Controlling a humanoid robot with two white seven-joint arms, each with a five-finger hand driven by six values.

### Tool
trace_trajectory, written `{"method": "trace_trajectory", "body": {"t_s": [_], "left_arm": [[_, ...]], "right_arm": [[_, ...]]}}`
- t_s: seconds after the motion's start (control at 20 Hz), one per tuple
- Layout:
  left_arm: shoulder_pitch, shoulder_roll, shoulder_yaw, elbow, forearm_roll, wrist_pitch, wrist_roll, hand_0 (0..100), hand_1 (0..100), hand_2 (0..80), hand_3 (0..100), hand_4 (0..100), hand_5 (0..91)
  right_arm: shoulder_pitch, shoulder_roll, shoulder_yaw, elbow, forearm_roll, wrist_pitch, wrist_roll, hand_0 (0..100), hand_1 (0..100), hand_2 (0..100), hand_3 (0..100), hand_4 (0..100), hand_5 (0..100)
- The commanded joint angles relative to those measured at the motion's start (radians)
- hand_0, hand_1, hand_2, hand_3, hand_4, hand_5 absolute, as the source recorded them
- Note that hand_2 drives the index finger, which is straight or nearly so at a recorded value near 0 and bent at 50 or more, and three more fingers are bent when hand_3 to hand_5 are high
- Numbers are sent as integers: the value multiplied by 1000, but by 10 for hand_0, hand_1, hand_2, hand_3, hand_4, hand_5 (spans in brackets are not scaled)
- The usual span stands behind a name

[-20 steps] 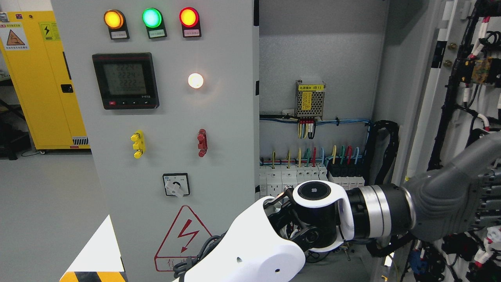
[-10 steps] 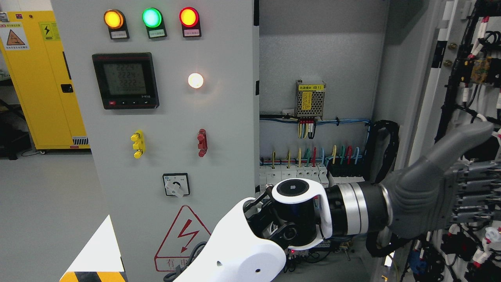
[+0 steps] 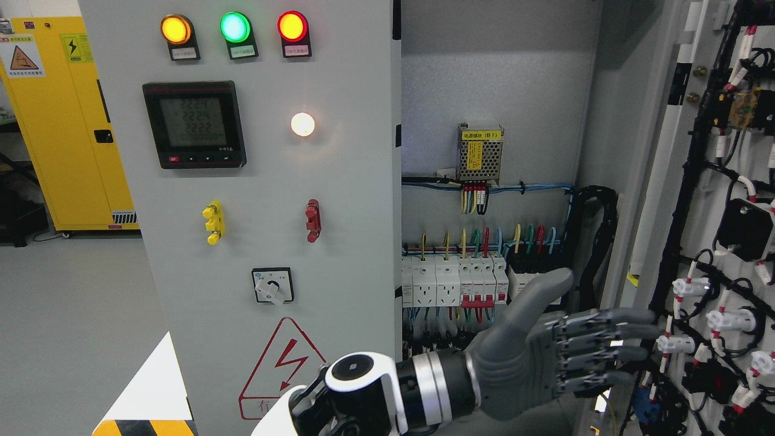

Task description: Open door with both hands

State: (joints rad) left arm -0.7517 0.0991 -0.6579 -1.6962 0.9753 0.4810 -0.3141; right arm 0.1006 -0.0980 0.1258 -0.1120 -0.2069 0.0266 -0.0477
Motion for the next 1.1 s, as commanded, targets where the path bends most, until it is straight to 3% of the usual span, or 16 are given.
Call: {"method": "trace_trajectory", "body": {"t_s": [0.0, 0.25, 0.5, 0.6, 0.8, 1.05], "left_arm": [[311, 231, 34, -155, -167, -100, -8, 0, 26, 31, 23, 0, 0], [587, 300, 90, -74, -390, -320, -17, 17, 50, 85, 118, 0, 0], [955, 288, 282, 53, -547, -508, -118, 25, 68, 102, 161, 16, 0], [1028, 266, 334, 133, -560, -580, -131, 25, 69, 101, 162, 17, 0], [1072, 237, 428, 343, -558, -706, -131, 25, 76, 100, 165, 19, 0], [1065, 145, 563, 657, -561, -739, -123, 36, 113, 79, 147, 0, 0]], "right_arm": [[1, 0, 0, 0, 1, 0, 0, 215, 68, 0, 0, 0, 0], [-1, 0, -1, 0, 0, 0, 0, 215, 69, 0, 0, 0, 0], [-1, 0, -2, -2, 0, 0, 0, 215, 69, 0, 0, 0, 0], [-1, 0, 0, -3, 1, 0, 0, 216, 69, 0, 0, 0, 0], [1, 0, 0, -3, 0, 0, 0, 216, 69, 0, 0, 0, 0], [1, 1, 0, -3, 0, 0, 0, 216, 69, 0, 0, 0, 0]]}}
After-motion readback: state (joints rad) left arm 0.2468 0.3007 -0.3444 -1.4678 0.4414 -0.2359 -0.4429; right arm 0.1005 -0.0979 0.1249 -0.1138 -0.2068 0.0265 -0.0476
